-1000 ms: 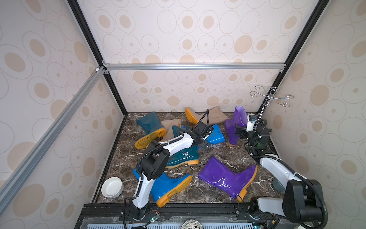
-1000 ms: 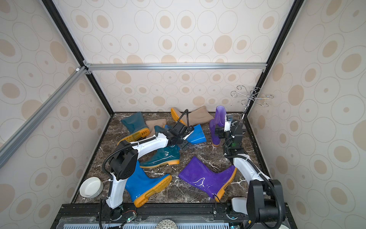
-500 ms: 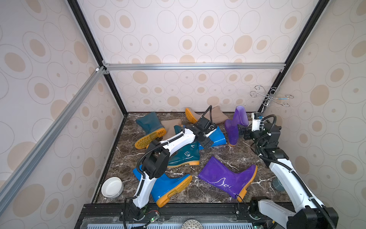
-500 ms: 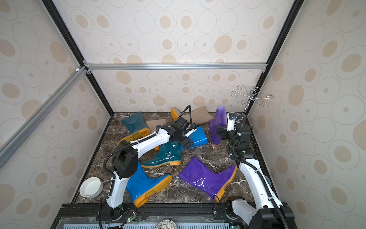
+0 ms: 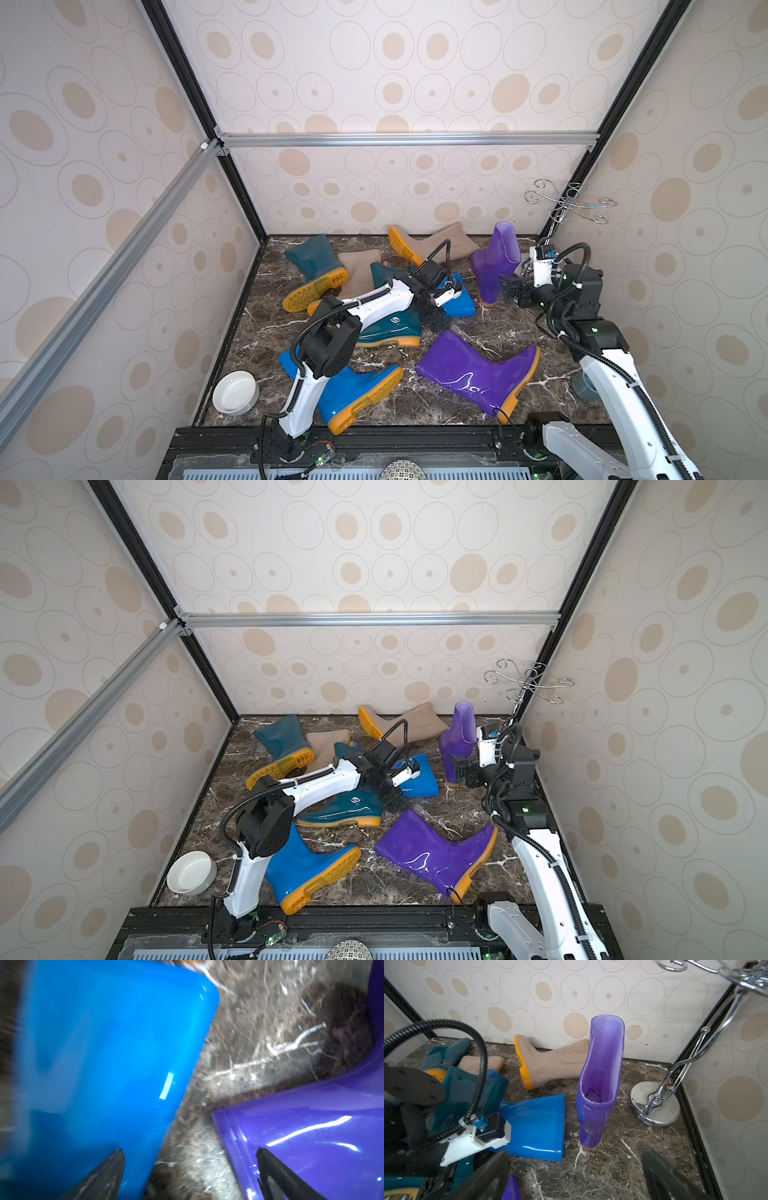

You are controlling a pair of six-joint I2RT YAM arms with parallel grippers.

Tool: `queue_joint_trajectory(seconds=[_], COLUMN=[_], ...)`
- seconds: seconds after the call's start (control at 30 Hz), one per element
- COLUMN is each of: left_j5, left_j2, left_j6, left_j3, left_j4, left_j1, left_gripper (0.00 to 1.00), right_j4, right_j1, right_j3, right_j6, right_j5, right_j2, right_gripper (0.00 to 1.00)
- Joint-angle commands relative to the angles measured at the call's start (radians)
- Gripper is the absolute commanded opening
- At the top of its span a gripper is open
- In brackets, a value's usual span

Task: Match and arrange rain boots in pairs
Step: Pick up the rain boot at the center of the board.

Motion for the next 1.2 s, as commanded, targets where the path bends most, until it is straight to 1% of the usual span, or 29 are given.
queue_joint_trajectory(seconds=[0.0, 0.13, 0.2, 0.43, 0.57, 0.67, 0.73, 0.87, 0.93, 1.07, 1.1, 1.17], left_j5=[0.106, 0.136, 0.171, 0.23, 0.283, 0.319, 0.328, 0.303, 0.313, 0.361, 0.36, 0.377], left_j2=[-0.031, -0.03, -0.024, -0.005, 0.018, -0.013, -0.04, -0.079, -0.073, -0.052, -0.047, -0.033], left_j6=[-0.061, -0.118, -0.136, -0.204, -0.235, -0.249, -0.253, -0.258, -0.265, -0.285, -0.291, -0.296], left_j3=[-0.077, -0.16, -0.191, -0.268, -0.273, -0.307, -0.338, -0.401, -0.418, -0.393, -0.384, -0.356], left_j4=[0.076, 0.169, 0.208, 0.324, 0.338, 0.358, 0.371, 0.368, 0.373, 0.384, 0.392, 0.396], left_j1=[-0.013, -0.016, -0.014, -0.014, -0.015, -0.022, -0.025, -0.026, -0.027, -0.042, -0.048, -0.053], left_gripper=[1.0, 1.0, 1.0, 1.0, 0.99, 0.96, 0.97, 0.98, 0.96, 0.86, 0.83, 0.74], right_j4=[-0.114, -0.185, -0.208, -0.234, -0.251, -0.252, -0.251, -0.249, -0.24, -0.224, -0.218, -0.207], right_j1=[0.005, 0.006, 0.006, 0.008, 0.01, 0.009, 0.009, 0.009, 0.009, 0.009, 0.008, 0.009], right_j3=[0.024, 0.019, 0.01, -0.017, -0.018, -0.024, -0.029, -0.041, -0.054, -0.07, -0.074, -0.083], right_j6=[-0.012, -0.024, -0.024, -0.009, -0.005, -0.002, -0.002, 0.0, 0.003, 0.015, 0.019, 0.025], right_j5=[-0.02, -0.022, -0.021, -0.036, -0.056, -0.057, -0.057, -0.062, -0.066, -0.082, -0.085, -0.091], right_j2=[-0.04, -0.075, -0.086, -0.123, -0.126, -0.138, -0.145, -0.157, -0.158, -0.151, -0.151, -0.153], right_gripper=[1.0, 1.0, 1.0, 0.98, 0.96, 0.96, 0.96, 0.96, 0.96, 0.96, 0.96, 0.95])
